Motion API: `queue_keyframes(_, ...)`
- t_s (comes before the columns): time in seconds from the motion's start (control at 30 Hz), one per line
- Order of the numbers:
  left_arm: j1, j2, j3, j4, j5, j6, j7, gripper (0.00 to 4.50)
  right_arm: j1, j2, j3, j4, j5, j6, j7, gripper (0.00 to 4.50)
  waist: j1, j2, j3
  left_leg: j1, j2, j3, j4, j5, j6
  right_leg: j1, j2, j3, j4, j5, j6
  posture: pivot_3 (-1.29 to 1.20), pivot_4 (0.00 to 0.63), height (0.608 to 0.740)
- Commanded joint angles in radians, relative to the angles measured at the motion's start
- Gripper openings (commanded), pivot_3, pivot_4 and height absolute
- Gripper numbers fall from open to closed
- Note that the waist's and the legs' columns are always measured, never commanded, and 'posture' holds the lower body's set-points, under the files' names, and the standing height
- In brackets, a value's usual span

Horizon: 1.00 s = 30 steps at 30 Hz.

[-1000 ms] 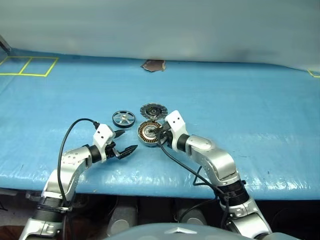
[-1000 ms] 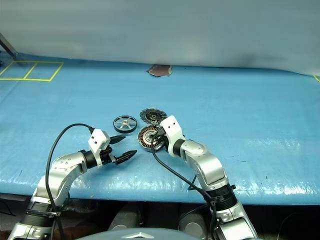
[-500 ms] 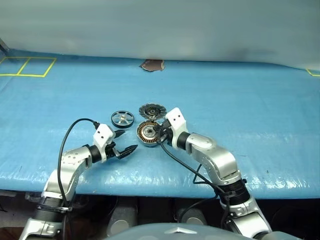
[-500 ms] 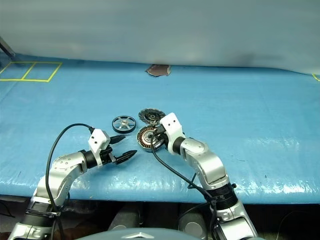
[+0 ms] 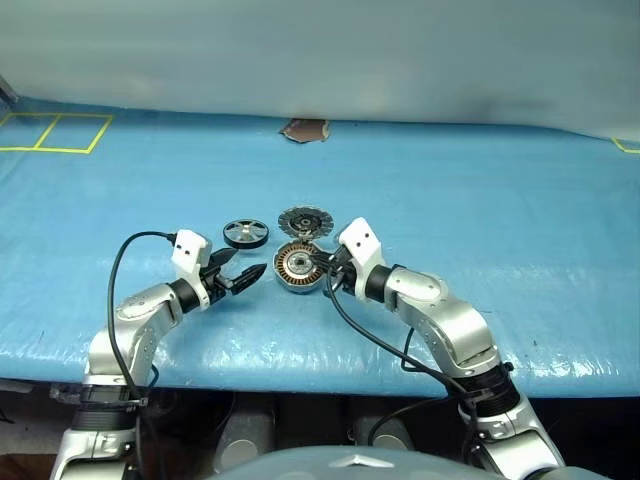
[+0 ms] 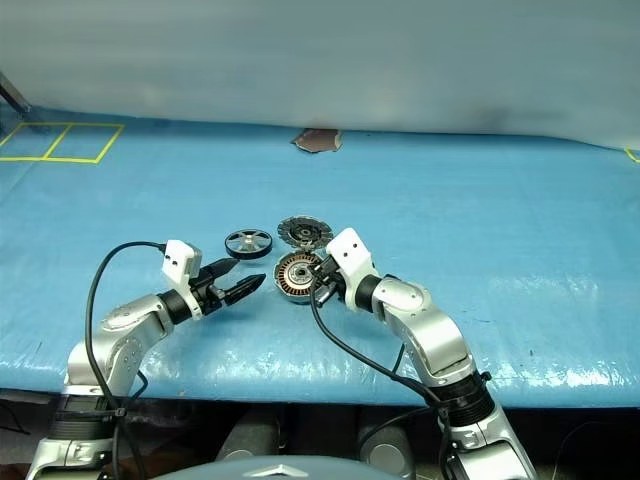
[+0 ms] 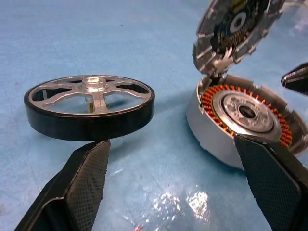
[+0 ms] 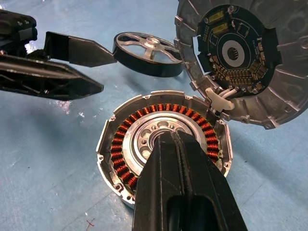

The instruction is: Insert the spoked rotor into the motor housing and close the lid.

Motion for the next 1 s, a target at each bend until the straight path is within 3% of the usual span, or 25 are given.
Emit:
queue_keyframes(0.03, -0.016, 0.024, 0.024, -0.050, -0.003, 0.002, 0.016, 4.50, 0.005, 0.002, -0.011, -0.042, 0.009, -0.025, -0.001, 0.02, 0.000, 0.000, 0.000, 0.000, 0.000, 0.000, 0.000, 0.000, 0.000, 0.000, 0.000, 0.000, 0.000, 0.000, 0.000, 0.00, 0.150, 0.740)
queue_keyframes(0.4, 0.023, 0.098, -0.021, -0.114, 0.022, 0.036, -0.006, 4.50, 0.015, 0.003, -0.012, -0.037, 0.000, -0.021, -0.025, 0.02, 0.000, 0.000, 0.001, 0.000, 0.000, 0.000, 0.000, 0.000, 0.000, 0.000, 0.000, 0.001, 0.000, -0.002, -0.003, 0.00, 0.150, 0.740)
queue_keyframes(0.57, -0.026, 0.114, -0.020, -0.133, 0.081, 0.001, 0.042, 4.50, 0.016, 0.003, -0.008, -0.035, 0.002, -0.020, -0.026, 0.02, 0.003, -0.001, 0.002, 0.000, 0.000, 0.000, 0.000, 0.000, 0.000, 0.000, 0.000, 0.000, 0.000, -0.002, -0.003, 0.00, 0.150, 0.740)
queue_keyframes(0.7, -0.146, 0.172, -0.054, -0.125, 0.157, 0.004, 0.056, 4.50, 0.009, 0.000, -0.012, -0.040, 0.007, -0.010, -0.026, 0.02, 0.008, -0.004, 0.004, 0.000, 0.000, 0.000, 0.001, 0.000, -0.001, 0.000, 0.001, 0.000, 0.000, -0.001, -0.003, 0.00, 0.150, 0.740)
queue_keyframes(0.83, -0.279, 0.316, -0.170, -0.046, 0.320, -0.046, -0.002, 4.50, 0.005, -0.005, -0.018, -0.051, 0.011, -0.002, -0.026, 0.02, 0.006, -0.004, 0.006, 0.000, 0.000, 0.000, 0.000, 0.000, -0.001, 0.000, 0.001, 0.001, 0.000, 0.000, -0.001, 0.00, 0.150, 0.740)
queue_keyframes(1.0, -0.554, 0.397, -0.381, 0.183, 0.541, -0.089, -0.109, 4.50, 0.005, -0.004, -0.041, -0.060, 0.019, 0.018, -0.042, 0.02, 0.004, -0.004, 0.008, 0.000, 0.001, -0.001, 0.000, 0.000, -0.001, 0.000, 0.003, 0.000, 0.001, 0.001, 0.002, 0.00, 0.150, 0.740)
